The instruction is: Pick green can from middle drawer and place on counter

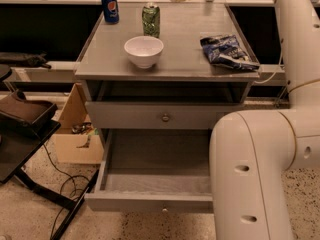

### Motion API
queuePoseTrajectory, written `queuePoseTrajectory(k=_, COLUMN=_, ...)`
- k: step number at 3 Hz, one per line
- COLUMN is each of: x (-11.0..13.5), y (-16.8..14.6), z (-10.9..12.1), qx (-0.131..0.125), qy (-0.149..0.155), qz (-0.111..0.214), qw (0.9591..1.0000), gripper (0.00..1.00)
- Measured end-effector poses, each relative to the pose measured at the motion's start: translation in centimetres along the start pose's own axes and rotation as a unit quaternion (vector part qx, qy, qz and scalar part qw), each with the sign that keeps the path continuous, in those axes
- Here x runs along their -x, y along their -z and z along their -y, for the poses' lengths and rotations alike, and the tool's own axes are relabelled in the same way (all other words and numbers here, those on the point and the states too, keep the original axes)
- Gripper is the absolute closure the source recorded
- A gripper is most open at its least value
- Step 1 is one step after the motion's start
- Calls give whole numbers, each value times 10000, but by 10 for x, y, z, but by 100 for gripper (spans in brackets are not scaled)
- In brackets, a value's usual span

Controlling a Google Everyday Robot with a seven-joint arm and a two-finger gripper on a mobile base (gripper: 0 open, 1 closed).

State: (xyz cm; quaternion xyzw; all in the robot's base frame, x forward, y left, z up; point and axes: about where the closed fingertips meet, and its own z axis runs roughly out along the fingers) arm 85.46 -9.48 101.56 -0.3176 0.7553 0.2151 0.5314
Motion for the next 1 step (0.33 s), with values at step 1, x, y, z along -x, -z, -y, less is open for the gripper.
queuePoseTrajectory(k=1, x=-7, y=44, z=-2, qx=24, qy=206, qz=-367, qw=9991, gripper=0)
